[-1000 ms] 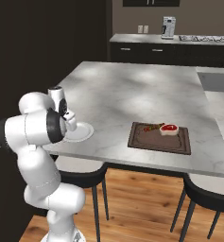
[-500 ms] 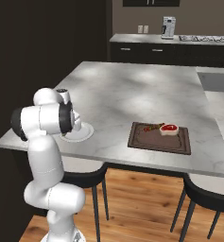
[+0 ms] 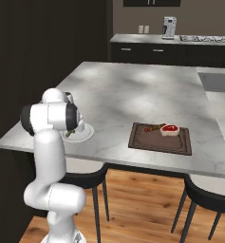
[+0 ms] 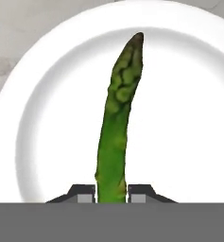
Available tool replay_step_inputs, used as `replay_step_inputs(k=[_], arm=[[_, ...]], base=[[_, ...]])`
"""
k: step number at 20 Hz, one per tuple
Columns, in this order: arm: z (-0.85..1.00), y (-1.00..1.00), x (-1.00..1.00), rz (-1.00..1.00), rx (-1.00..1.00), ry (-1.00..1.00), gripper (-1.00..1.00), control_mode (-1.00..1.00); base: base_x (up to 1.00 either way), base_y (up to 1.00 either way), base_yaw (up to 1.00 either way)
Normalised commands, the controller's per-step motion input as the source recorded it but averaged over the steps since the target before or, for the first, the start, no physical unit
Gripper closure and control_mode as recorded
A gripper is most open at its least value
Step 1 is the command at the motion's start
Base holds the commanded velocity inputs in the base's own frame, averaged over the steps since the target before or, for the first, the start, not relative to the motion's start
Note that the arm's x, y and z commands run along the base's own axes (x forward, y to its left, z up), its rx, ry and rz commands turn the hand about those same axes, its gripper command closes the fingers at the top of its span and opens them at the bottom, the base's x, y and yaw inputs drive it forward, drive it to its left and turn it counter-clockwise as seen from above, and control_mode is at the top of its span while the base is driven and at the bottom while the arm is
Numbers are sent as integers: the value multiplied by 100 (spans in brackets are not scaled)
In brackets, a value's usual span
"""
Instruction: Create a steak meal by picking up the steak and asparagus from the tray and placing them on the plate. Leave the kebabs on the tray.
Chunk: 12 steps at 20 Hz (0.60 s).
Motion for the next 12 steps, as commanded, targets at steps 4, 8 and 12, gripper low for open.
replay_step_inputs(k=[4,8,12], arm=[[0,0,4,0,0,-12,100,-100],[13,0,0,0,0,-19,-100,-100],[12,-3,0,0,0,-12,-100,-100]], base=[[0,0,0],[0,0,0],[0,0,0]])
